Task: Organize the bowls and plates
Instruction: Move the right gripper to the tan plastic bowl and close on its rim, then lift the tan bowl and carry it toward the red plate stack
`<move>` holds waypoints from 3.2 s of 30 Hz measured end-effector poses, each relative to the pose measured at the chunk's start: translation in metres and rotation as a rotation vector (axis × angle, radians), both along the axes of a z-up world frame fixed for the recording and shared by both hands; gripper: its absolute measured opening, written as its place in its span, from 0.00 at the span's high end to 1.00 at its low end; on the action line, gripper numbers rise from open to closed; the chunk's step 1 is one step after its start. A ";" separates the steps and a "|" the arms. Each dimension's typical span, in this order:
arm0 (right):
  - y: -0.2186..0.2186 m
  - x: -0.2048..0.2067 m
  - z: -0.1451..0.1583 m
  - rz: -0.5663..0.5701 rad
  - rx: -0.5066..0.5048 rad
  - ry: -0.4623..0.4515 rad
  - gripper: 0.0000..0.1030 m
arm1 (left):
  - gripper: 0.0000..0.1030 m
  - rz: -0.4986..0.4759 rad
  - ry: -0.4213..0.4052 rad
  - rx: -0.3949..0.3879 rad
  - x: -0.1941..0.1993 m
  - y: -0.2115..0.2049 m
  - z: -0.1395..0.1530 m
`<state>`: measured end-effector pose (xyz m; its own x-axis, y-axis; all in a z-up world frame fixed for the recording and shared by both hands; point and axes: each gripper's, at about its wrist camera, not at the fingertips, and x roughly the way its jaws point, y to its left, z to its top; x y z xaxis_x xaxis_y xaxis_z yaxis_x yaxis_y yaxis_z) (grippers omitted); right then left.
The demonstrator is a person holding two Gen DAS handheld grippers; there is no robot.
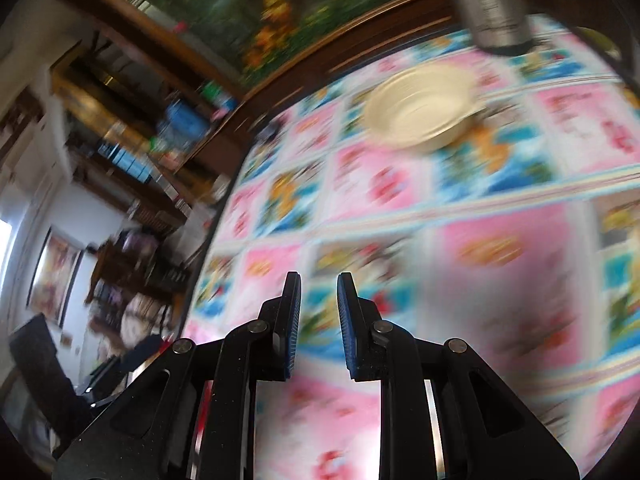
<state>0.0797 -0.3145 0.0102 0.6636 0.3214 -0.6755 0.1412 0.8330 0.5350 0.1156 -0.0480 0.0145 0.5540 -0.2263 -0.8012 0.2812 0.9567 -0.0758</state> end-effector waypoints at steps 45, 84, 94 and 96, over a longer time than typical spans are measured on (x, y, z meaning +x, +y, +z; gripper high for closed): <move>-0.141 0.155 -0.047 -0.204 0.094 0.090 0.81 | 0.39 0.096 0.174 -0.101 0.205 -0.168 -0.045; -0.056 0.082 -0.032 -0.091 0.047 0.124 0.92 | 0.89 0.077 0.209 -0.232 0.110 -0.080 -0.050; -0.029 0.018 -0.023 -0.084 0.032 0.088 0.92 | 0.89 0.057 0.094 -0.231 0.044 -0.054 -0.034; -0.022 0.005 -0.021 -0.077 0.032 0.080 0.92 | 0.89 0.056 0.059 -0.225 0.029 -0.047 -0.030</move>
<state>0.0848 -0.3360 -0.0104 0.6316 0.2936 -0.7176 0.2472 0.8010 0.5453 0.1450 -0.0954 -0.0155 0.5245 -0.3727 -0.7655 0.2166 0.9279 -0.3034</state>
